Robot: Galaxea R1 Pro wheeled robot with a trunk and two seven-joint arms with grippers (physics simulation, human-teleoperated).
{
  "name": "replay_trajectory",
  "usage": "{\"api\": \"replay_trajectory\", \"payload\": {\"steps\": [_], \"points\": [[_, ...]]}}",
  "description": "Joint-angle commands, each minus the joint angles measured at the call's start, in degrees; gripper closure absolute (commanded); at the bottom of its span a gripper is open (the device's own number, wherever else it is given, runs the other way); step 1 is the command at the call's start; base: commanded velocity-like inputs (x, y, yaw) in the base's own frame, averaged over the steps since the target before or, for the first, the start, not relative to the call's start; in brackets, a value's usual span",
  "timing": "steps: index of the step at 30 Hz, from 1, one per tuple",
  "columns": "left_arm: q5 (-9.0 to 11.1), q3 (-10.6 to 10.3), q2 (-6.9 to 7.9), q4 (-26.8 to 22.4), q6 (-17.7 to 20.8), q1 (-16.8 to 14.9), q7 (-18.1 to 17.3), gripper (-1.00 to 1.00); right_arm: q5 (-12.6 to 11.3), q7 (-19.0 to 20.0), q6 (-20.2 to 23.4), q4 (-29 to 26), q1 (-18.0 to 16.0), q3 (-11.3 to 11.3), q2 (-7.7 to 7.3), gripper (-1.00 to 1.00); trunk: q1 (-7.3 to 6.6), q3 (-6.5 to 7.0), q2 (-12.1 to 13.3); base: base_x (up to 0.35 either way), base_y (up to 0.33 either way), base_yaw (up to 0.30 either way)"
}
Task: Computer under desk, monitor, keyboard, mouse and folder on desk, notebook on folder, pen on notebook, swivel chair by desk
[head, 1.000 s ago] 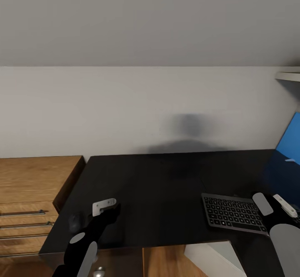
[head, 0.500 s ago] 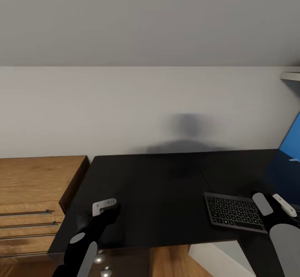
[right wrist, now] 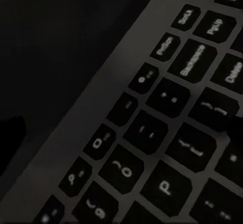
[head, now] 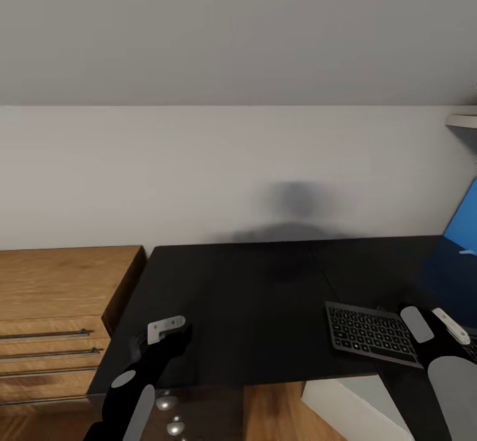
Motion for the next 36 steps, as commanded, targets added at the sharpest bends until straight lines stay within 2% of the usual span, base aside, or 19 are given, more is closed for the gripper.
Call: {"api": "replay_trajectory", "payload": {"steps": [1,19,24,36], "points": [[0.61,-0.08,0.02,-0.08,0.21,-0.03,0.53,-1.0,-0.51,-0.34,0.37,4.23,0.01,-0.14,0.01,-1.0,0.0,-0.07,-0.03,-0.015,0.008,0.0],[0.61,-0.08,0.0,-0.08,0.21,-0.02,0.53,-1.0,-0.51,-0.06,0.36,4.23,0.01,0.16,0.45,-1.0,0.0,-0.07,-0.03,-0.067,0.034,0.0],[0.61,-0.08,0.0,-0.08,0.21,-0.02,0.53,-1.0,-0.25,3.17,0.3,4.28,0.01,0.17,0.45,-1.0,0.0,-0.07,-0.03,0.0,0.0,0.0],[0.61,-0.08,0.0,-0.08,0.23,-0.02,0.53,-1.0,-0.07,3.54,0.36,4.22,0.01,0.15,0.36,-1.0,0.0,-0.07,-0.03,0.0,0.0,0.0]]}}
